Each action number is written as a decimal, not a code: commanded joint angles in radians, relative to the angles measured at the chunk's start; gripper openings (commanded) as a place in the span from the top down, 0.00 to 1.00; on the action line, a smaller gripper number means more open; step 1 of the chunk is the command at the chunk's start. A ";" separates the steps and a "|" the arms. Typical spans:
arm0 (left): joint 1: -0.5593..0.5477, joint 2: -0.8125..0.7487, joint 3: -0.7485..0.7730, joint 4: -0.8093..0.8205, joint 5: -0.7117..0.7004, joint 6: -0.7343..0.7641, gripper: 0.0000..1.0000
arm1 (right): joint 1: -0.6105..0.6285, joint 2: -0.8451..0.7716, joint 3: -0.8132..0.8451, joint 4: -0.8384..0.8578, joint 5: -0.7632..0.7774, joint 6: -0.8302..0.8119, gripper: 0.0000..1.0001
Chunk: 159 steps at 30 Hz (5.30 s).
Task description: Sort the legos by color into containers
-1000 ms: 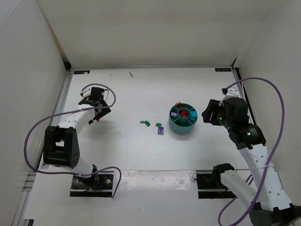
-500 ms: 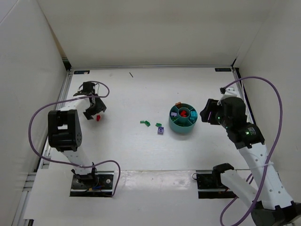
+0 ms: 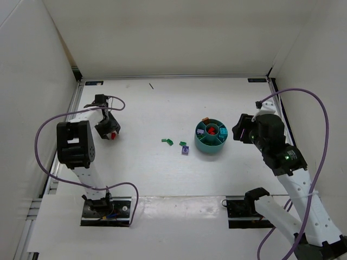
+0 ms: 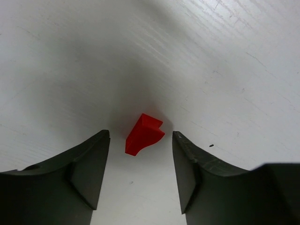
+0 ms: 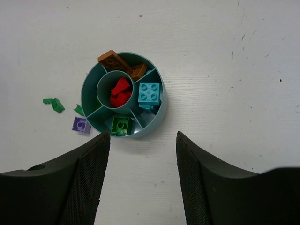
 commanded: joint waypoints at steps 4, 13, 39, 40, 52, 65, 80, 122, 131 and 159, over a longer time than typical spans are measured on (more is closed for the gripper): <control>-0.007 0.059 0.090 -0.057 0.024 0.026 0.38 | 0.016 -0.013 0.031 0.038 0.035 0.017 0.38; -0.013 0.111 0.149 -0.112 0.023 0.028 0.51 | 0.029 -0.054 0.028 0.014 0.084 0.028 0.38; -0.276 -0.047 0.270 -0.222 -0.011 0.061 0.80 | -0.125 -0.078 -0.013 0.053 -0.024 0.000 0.38; -0.345 -0.048 0.331 -0.230 -0.026 0.064 0.80 | -0.132 -0.081 -0.013 0.058 -0.062 -0.003 0.38; -0.868 0.103 0.911 -0.166 -0.020 0.147 0.71 | -0.281 -0.150 -0.051 0.057 -0.195 -0.014 0.38; -0.975 0.315 1.134 -0.140 -0.008 0.114 0.70 | -0.294 -0.234 -0.045 -0.005 -0.157 -0.041 0.38; -1.012 0.340 0.990 -0.094 -0.007 0.051 0.67 | -0.191 -0.275 -0.059 -0.036 -0.027 -0.075 0.38; -0.707 -0.474 0.194 -0.261 -0.241 -0.093 0.00 | 0.710 0.216 -0.013 0.075 0.393 0.035 0.37; -0.492 -0.628 0.080 -0.325 -0.140 -0.060 0.00 | 0.498 0.589 0.105 0.202 -0.048 -0.008 0.35; -0.383 -0.653 0.040 -0.342 0.026 -0.024 0.00 | 0.564 1.113 0.331 0.113 0.185 0.185 0.32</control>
